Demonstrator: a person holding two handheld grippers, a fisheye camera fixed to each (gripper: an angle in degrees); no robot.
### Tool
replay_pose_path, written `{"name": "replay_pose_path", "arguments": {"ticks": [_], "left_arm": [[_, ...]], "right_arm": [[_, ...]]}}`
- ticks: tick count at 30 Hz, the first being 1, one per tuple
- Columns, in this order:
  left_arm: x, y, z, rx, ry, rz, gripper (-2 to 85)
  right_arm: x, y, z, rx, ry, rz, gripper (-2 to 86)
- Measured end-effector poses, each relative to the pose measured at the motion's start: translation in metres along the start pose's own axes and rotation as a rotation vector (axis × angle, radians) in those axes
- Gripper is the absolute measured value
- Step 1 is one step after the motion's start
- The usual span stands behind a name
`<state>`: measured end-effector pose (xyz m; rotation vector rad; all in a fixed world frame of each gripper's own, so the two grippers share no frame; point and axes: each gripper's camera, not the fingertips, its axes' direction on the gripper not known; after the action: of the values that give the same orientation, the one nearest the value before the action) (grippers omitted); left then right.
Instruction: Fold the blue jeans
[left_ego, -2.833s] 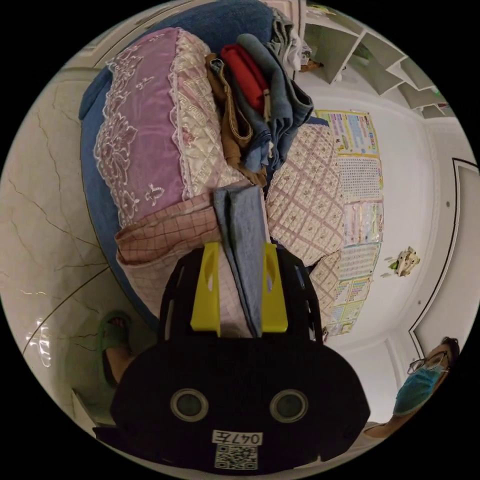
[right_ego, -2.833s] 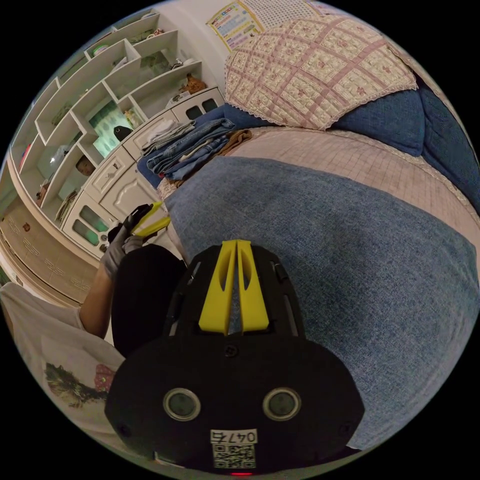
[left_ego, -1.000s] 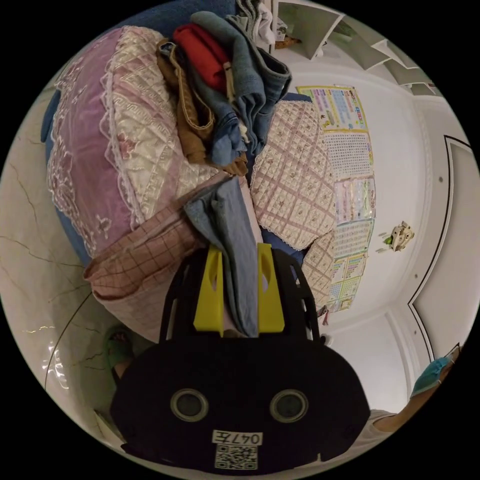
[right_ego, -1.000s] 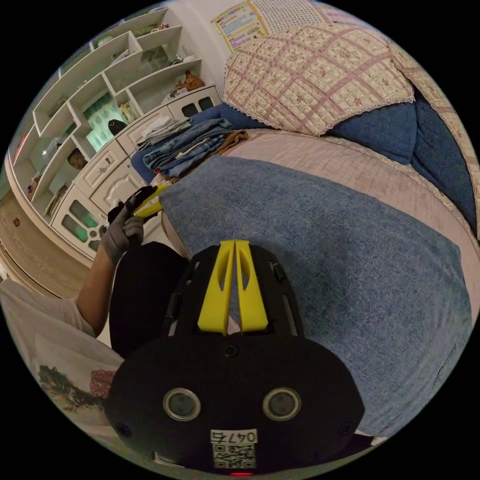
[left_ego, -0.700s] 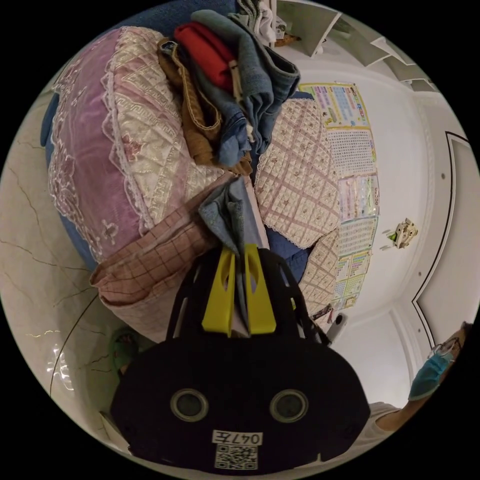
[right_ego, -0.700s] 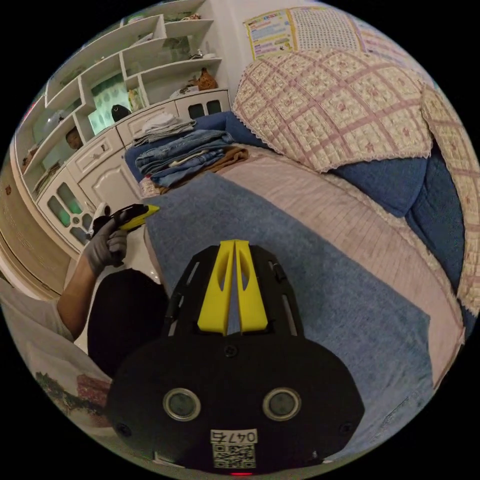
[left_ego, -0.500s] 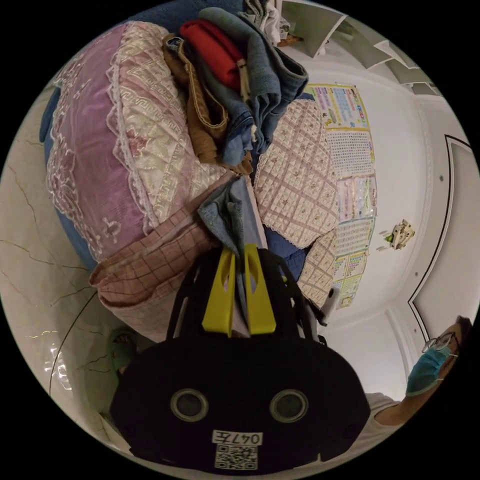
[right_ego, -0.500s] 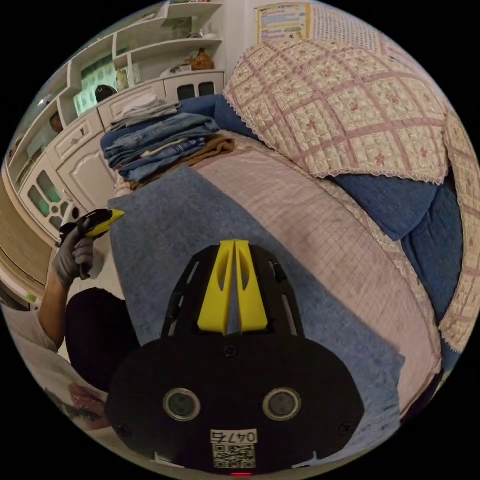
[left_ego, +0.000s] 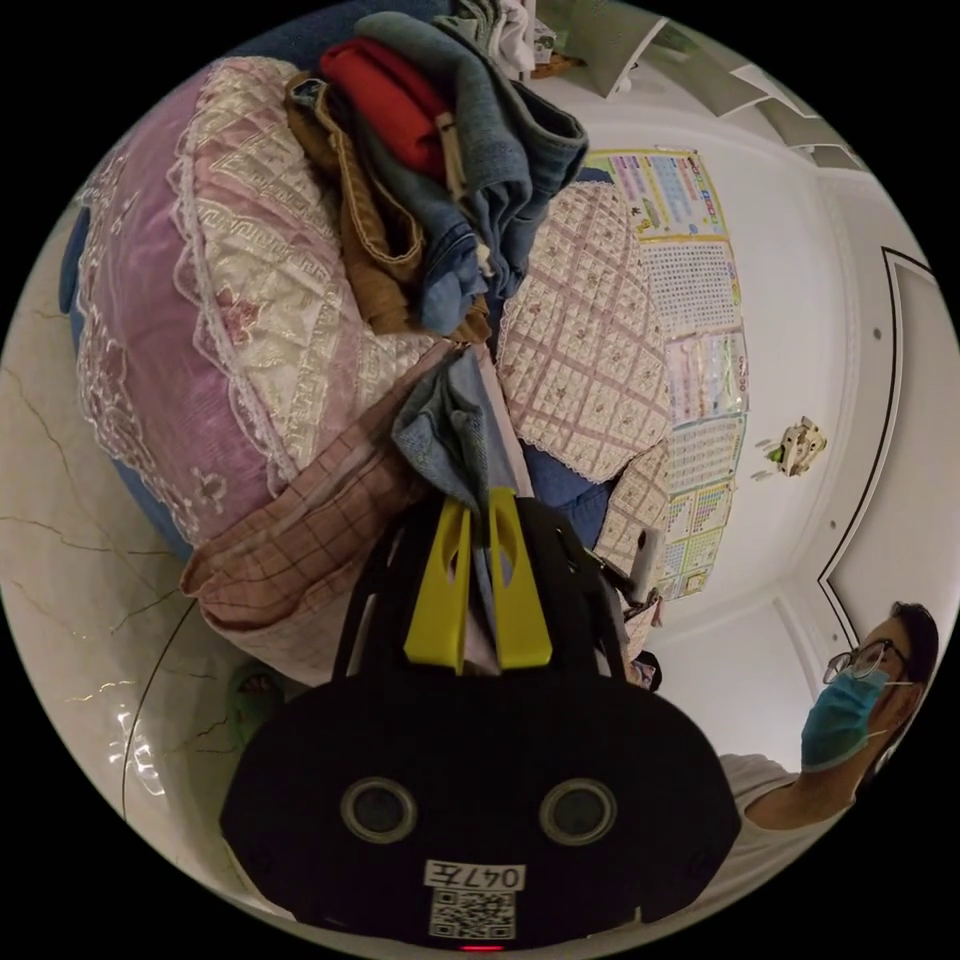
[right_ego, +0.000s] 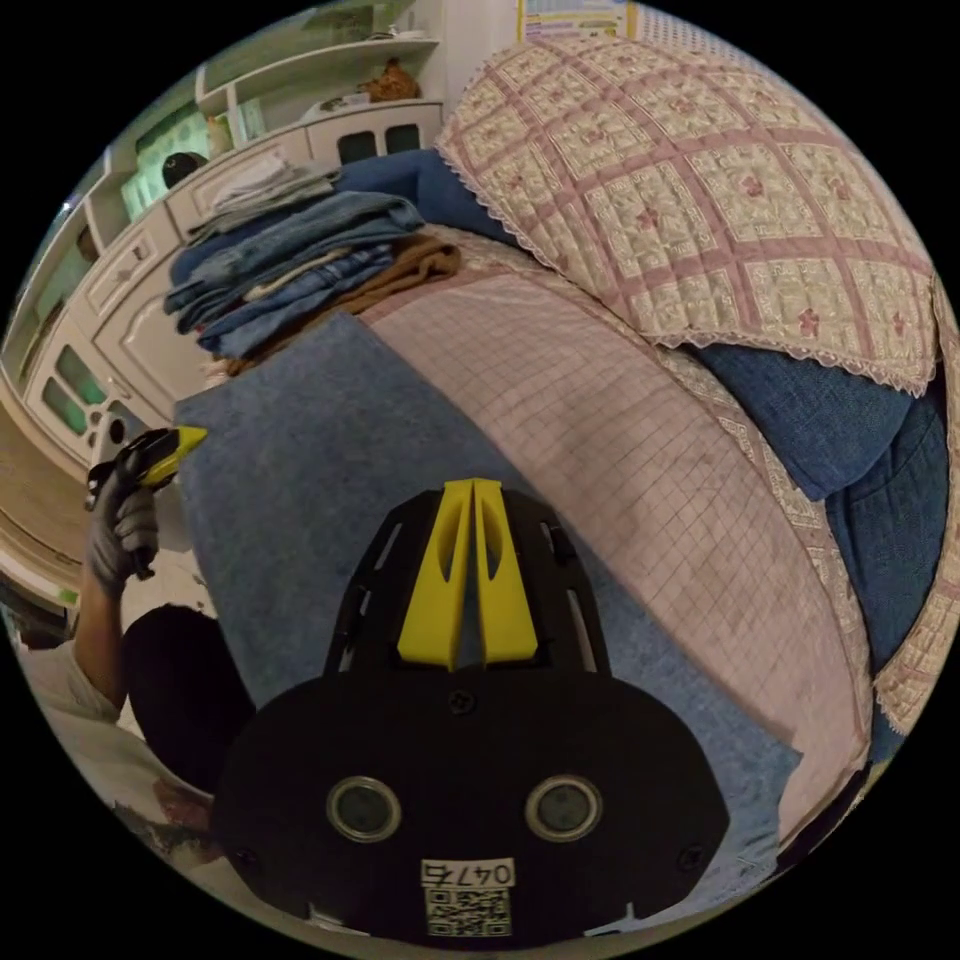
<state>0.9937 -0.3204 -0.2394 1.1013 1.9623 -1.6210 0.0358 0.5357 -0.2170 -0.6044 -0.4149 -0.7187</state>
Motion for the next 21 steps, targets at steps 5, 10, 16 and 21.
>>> {"name": "replay_pose_path", "arguments": {"ticks": [5, 10, 16, 21], "left_arm": [[0.018, -0.035, -0.024, -0.008, -0.011, 0.019, -0.6], [0.038, -0.067, -0.048, -0.013, -0.028, 0.021, -0.6], [0.069, -0.107, -0.078, -0.004, -0.019, 0.019, -0.5], [0.103, -0.141, -0.103, -0.014, -0.022, 0.043, -0.5]], "right_arm": [[-0.017, 0.03, -0.016, 0.052, 0.014, 0.018, -1.3], [0.022, -0.002, -0.011, -0.001, 0.056, 0.105, -1.3], [0.037, 0.003, -0.021, -0.035, -0.025, 0.151, -1.3], [-0.011, 0.056, -0.07, 0.037, -0.162, 0.012, -1.3]]}}
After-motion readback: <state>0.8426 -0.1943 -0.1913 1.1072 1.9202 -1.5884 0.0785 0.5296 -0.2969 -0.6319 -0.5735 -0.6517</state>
